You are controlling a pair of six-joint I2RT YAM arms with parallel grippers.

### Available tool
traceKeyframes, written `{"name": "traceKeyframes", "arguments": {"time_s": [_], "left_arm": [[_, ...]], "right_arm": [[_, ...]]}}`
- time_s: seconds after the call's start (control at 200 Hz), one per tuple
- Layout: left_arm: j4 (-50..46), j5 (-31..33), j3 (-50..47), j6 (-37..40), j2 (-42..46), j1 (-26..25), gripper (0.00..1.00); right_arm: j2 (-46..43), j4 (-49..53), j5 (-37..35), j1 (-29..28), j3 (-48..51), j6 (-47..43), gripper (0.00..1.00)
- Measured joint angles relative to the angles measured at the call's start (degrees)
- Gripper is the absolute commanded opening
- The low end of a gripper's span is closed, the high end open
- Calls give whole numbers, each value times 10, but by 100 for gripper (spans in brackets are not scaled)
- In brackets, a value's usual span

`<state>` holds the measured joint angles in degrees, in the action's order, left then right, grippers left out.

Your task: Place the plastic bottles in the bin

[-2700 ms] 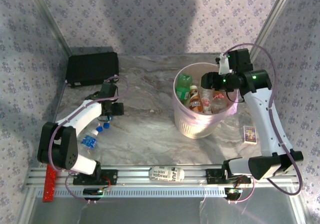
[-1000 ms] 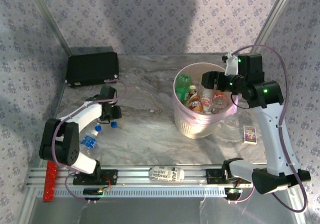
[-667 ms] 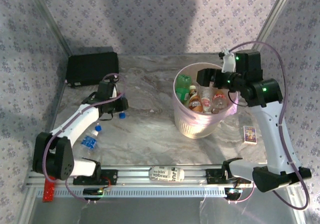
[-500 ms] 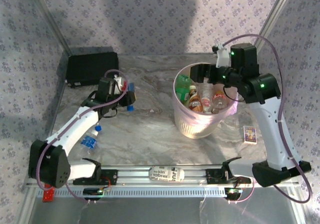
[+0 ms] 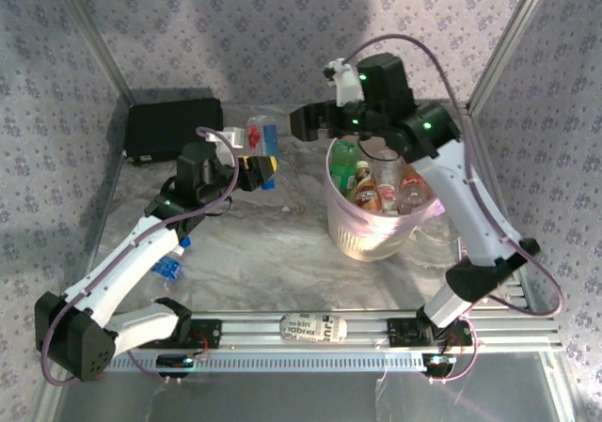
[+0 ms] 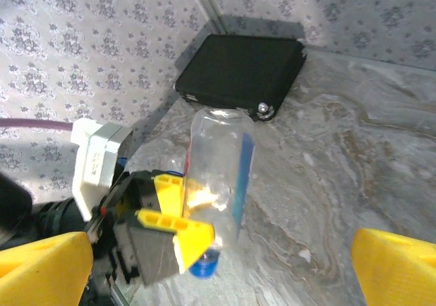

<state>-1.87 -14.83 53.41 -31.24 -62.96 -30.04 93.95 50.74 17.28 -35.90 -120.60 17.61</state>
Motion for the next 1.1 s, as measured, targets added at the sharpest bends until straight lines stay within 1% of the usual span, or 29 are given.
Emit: {"name": "traceKeyframes", "arguments": {"time_s": [0.11, 0.21, 0.34, 0.435, 0.585, 0.715, 0.76, 0.795, 0.82, 0.949, 0.989, 1.044, 1.099], "left_arm": [[22, -4, -9, -2, 8, -13, 21], [32, -11, -14, -1, 12, -20, 21], [37, -13, -18, -1, 21, -22, 21], [38, -15, -19, -1, 27, -22, 21], [41, -15, -20, -1, 29, -22, 21], [40, -13, -21, -2, 28, -22, 21], [39, -13, -22, -2, 28, -22, 22], [39, -12, -22, -2, 28, -22, 26], [39, -11, -22, -1, 28, -22, 30], [39, -6, -23, 2, 28, -23, 69], [40, -2, -24, 0, 29, -23, 78], [40, 4, -27, -2, 30, -22, 86], [38, 11, -30, -3, 32, -22, 89]], "right_arm": [[57, 0, 1, -18, -39, 0, 99], [97, 0, 11, -21, -63, 0, 98], [128, -1, 31, -21, -72, 6, 96], [141, -2, 48, -21, -72, 10, 92], [157, -5, 78, -21, -75, 12, 80], [164, -10, 96, -21, -76, 15, 65], [165, -13, 100, -21, -76, 19, 61], [165, -13, 103, -21, -76, 19, 60], [165, -13, 103, -21, -76, 19, 60], [165, -14, 105, -19, -76, 19, 57], [165, -15, 106, -18, -77, 19, 56], [165, -15, 106, -15, -82, 19, 55], [165, -13, 105, -7, -93, 19, 55]]}}
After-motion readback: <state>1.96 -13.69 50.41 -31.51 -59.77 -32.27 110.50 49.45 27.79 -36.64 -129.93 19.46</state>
